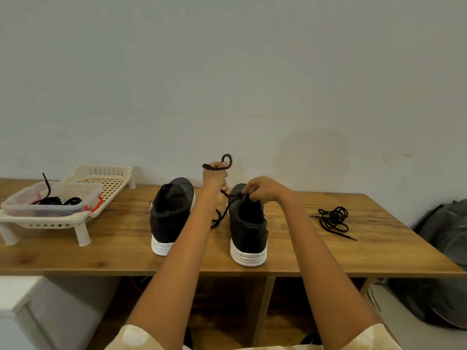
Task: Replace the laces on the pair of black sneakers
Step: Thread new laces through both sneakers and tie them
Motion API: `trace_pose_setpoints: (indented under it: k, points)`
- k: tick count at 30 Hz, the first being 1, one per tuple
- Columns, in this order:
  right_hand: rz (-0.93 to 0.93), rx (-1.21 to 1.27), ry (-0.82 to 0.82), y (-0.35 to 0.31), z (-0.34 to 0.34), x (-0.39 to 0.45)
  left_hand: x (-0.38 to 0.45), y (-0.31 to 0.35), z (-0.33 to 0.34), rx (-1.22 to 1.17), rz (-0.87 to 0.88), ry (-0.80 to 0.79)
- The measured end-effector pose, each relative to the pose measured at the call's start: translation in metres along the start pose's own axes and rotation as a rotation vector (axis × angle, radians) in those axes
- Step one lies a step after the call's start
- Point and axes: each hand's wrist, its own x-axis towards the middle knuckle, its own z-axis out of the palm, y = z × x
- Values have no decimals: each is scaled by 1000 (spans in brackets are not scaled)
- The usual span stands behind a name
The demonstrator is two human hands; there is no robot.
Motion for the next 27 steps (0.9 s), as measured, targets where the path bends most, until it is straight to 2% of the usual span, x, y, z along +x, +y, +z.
trace_pose_setpoints:
  k: [2,4,7,9,12,16,20,22,25,27]
  points:
    - [-17,-142,93,-3,10,6,1,-9,-2,426,67,91]
    - [-23,-224,198,-3,20,10,-1,-16,-4,674,19,49]
    - [-28,-283,316,1,26,10,-5,-14,-5,711,-94,39]
    - [-30,-220,338,7,24,9,-8,-12,-4,776,-94,77]
    - [-24,-86,344,13,20,9,-8,-6,-7,943,-74,38]
    - [59,175,407,23,20,11,-6,2,-10,1021,8,-193]
    - [70,202,408,23,24,8,-13,-1,-4,920,101,-463]
    - [68,265,398,22,25,7,-15,-5,-2,950,139,-534]
    - [69,401,392,27,27,8,-12,-9,0,1105,275,-447]
    - [50,435,374,30,26,8,-12,-10,3,1087,346,-374]
